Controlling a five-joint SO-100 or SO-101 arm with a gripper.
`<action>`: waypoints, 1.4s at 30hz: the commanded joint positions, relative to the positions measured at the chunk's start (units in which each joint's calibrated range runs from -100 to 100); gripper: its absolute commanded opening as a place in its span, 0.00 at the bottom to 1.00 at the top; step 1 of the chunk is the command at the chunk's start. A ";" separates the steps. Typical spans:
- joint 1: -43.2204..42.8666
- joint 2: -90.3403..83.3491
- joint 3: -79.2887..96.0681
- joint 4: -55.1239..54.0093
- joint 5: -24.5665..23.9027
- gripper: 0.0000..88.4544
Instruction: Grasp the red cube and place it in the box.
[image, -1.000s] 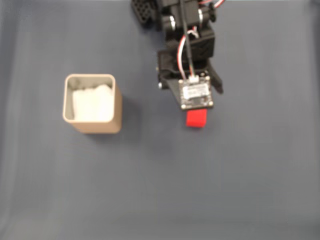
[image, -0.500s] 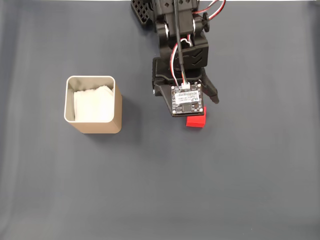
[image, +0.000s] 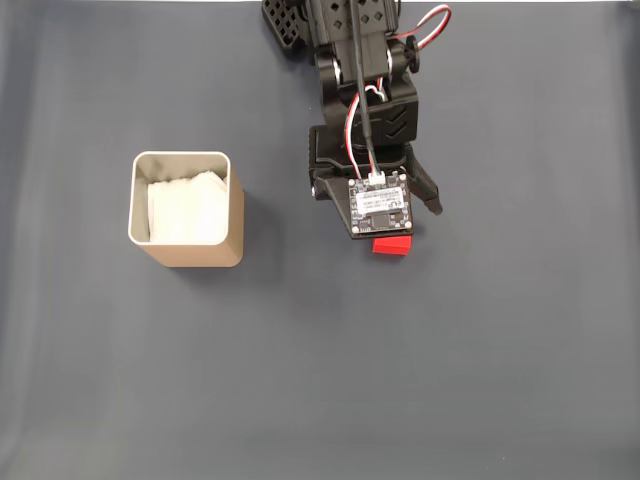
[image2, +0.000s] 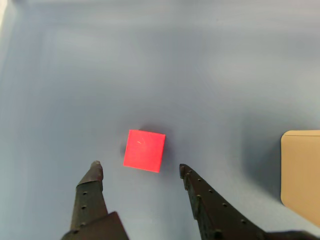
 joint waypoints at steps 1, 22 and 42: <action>0.02 1.35 -0.13 -2.86 0.24 0.43; -2.04 5.86 1.06 -9.18 -1.07 0.44; -0.90 10.53 -0.95 -11.81 -1.27 0.44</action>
